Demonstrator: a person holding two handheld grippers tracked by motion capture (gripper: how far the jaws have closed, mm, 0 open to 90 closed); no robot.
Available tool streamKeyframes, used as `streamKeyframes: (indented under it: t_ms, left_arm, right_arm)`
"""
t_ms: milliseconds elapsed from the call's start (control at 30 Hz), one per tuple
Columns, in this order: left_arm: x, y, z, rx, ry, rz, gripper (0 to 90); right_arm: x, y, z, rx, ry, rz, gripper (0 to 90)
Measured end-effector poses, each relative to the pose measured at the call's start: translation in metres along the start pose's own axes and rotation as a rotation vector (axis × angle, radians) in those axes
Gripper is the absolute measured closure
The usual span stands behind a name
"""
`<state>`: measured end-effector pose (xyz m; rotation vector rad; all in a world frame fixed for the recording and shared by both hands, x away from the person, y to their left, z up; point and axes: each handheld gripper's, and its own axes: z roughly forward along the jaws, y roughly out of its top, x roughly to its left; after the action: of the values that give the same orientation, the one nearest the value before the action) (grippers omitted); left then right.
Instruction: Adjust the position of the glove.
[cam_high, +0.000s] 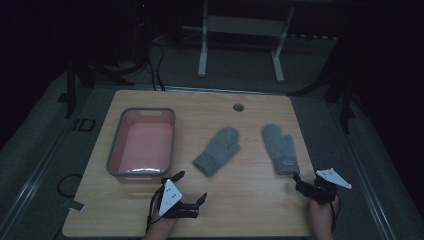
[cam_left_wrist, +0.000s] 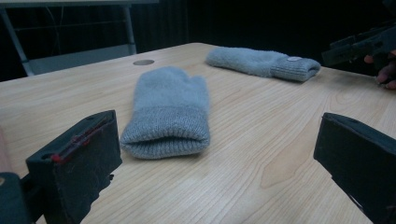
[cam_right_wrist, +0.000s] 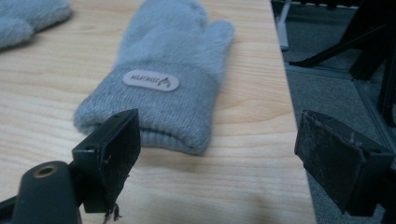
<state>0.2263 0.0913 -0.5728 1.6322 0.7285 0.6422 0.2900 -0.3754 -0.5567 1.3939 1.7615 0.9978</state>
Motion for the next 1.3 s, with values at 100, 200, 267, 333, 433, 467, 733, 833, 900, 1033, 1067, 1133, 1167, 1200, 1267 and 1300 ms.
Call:
streamKeyframes:
  t_ms: [100, 200, 267, 333, 433, 467, 733, 833, 900, 1033, 1067, 1133, 1167, 1200, 1267, 1300]
  left_arm:
    - [0.000, 0.000, 0.000, -0.002, 0.000, -0.002, 1.0]
    - [0.000, 0.000, 0.000, -0.002, 0.002, -0.002, 1.0]
    - [0.000, 0.000, 0.000, -0.002, 0.005, -0.001, 1.0]
    - [0.000, 0.000, 0.000, -0.002, 0.004, -0.001, 1.0]
    - [0.000, 0.000, 0.000, -0.005, 0.005, -0.007, 1.0]
    - [0.000, 0.000, 0.000, -0.007, 0.007, -0.012, 0.9]
    - [0.001, 0.000, -0.001, -0.008, 0.007, -0.017, 1.0]
    - [0.001, 0.000, -0.001, -0.007, 0.006, -0.017, 1.0]
    - [0.001, 0.000, -0.001, -0.008, 0.006, -0.018, 1.0]
    - [0.001, 0.000, -0.001, -0.008, 0.007, -0.019, 1.0]
    - [0.001, 0.000, -0.001, -0.009, 0.006, -0.018, 0.9]
    - [0.001, 0.000, -0.001, -0.008, 0.007, -0.016, 1.0]
    - [0.001, 0.000, -0.001, -0.007, 0.006, -0.015, 0.9]
    - [0.001, 0.000, -0.001, -0.007, 0.005, -0.015, 1.0]
    - [0.001, 0.000, -0.001, -0.006, 0.006, -0.017, 1.0]
    - [0.001, 0.000, -0.001, -0.006, 0.005, -0.016, 0.9]
  right_arm:
    - [0.002, 0.000, 0.000, -0.001, -0.003, -0.023, 14.3]
    - [0.004, 0.000, 0.001, 0.004, 0.004, -0.029, 14.3]
    - [0.004, 0.001, 0.000, 0.010, 0.007, -0.032, 14.2]
    - [0.006, 0.005, 0.000, 0.034, 0.055, -0.032, 14.2]
    - [0.008, 0.014, 0.000, 0.032, 0.085, -0.054, 14.5]
    - [0.009, 0.019, -0.001, 0.030, 0.079, -0.072, 15.9]
    - [0.013, 0.054, 0.003, 0.032, 0.165, -0.086, 14.7]
    - [0.019, 0.068, 0.011, 0.075, 0.210, -0.111, 14.6]
    - [0.024, 0.075, 0.015, 0.083, 0.229, -0.122, 14.0]
    - [0.034, 0.089, 0.026, 0.093, 0.277, -0.126, 13.7]
    - [0.037, 0.092, 0.028, 0.093, 0.286, -0.130, 13.6]
    - [0.044, 0.098, 0.034, 0.095, 0.316, -0.150, 13.6]
    - [0.047, 0.101, 0.037, 0.098, 0.325, -0.158, 13.6]
    - [0.050, 0.103, 0.039, 0.097, 0.325, -0.168, 13.6]
    - [0.058, 0.109, 0.045, 0.104, 0.347, -0.177, 13.6]
    - [0.060, 0.110, 0.047, 0.104, 0.350, -0.179, 13.6]
